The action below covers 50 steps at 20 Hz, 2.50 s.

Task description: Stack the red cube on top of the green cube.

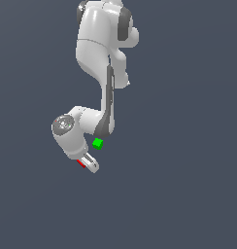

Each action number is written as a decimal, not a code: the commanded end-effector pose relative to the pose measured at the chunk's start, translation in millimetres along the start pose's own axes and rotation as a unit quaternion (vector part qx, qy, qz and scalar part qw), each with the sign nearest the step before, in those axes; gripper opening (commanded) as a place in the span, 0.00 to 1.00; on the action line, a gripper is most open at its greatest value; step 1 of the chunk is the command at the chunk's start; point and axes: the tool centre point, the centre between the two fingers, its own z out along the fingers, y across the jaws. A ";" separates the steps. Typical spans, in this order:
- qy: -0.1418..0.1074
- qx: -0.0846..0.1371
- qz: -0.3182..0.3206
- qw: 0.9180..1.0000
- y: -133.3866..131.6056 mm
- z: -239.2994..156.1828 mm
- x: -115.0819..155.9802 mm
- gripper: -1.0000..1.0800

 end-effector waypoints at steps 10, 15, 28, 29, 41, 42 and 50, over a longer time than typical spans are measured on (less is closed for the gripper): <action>0.000 0.000 0.000 1.000 -0.3 -2.6 -0.2 0.00; 0.000 0.000 0.000 1.000 -0.1 -20.0 -0.9 0.00; 0.000 0.000 0.000 1.000 0.3 -96.1 -1.0 0.00; 0.000 0.000 0.000 1.000 0.3 -98.1 -0.7 0.00; 0.001 0.000 0.000 1.000 0.7 -94.9 -8.8 0.00; 0.001 0.000 0.000 1.000 0.9 -93.7 -11.2 0.00; 0.001 0.000 0.000 1.000 3.5 -77.8 -42.1 0.00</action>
